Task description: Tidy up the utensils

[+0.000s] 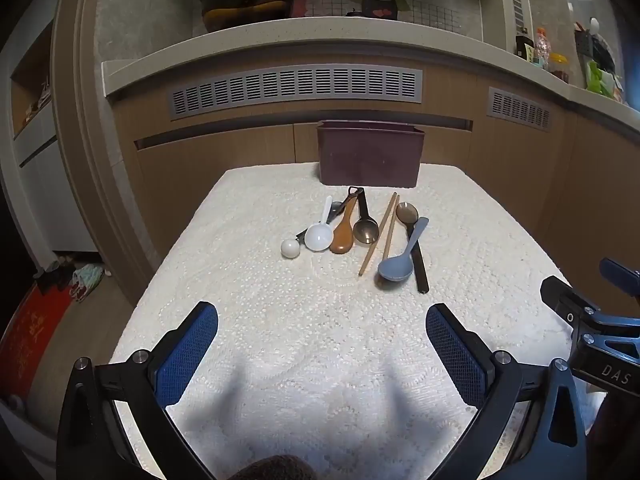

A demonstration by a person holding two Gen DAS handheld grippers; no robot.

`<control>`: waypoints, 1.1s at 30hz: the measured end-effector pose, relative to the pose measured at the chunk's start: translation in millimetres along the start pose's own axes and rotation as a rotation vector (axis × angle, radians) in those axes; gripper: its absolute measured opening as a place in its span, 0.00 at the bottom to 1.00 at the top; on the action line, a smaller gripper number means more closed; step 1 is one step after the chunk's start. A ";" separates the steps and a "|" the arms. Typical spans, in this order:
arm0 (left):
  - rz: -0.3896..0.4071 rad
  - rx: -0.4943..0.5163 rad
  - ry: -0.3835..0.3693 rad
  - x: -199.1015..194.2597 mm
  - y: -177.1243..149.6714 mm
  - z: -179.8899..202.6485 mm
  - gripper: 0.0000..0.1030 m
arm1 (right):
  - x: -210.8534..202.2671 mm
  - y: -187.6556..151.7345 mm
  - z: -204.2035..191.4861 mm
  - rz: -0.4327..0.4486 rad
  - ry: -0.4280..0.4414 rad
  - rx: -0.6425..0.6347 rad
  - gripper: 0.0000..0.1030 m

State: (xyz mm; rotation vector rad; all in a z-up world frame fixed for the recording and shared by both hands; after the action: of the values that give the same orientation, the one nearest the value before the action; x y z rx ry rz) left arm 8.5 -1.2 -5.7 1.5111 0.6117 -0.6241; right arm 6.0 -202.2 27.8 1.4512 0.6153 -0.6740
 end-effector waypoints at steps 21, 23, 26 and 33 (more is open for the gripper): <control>0.001 -0.002 -0.001 -2.2 0.3 -0.1 1.00 | 0.0 -0.9 1.8 -0.001 0.004 0.003 1.00; 0.002 -0.003 -0.001 -2.3 0.1 0.0 1.00 | 0.2 -0.5 2.7 -0.003 0.004 0.004 1.00; 0.000 -0.002 -0.001 -2.3 -0.9 -0.3 1.00 | 0.4 -0.6 3.6 -0.005 0.005 0.005 1.00; 0.000 -0.002 -0.001 -2.2 -0.9 -0.1 1.00 | 1.0 -0.9 3.9 -0.004 0.004 0.004 1.00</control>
State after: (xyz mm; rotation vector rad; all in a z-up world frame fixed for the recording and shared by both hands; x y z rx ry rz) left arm 6.3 -1.0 -4.8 1.5086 0.6107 -0.6240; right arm 5.9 -206.1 26.6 1.4559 0.6204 -0.6762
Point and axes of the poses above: each gripper's, at about its wrist camera, not at the fingertips, and x roughly the way its jaws point, z to its right, y to its top, the point moved 1 cm from there along x, roughly the way its jaws point, and after that the axes turned 11 degrees about -z, right-handed, at the moved point
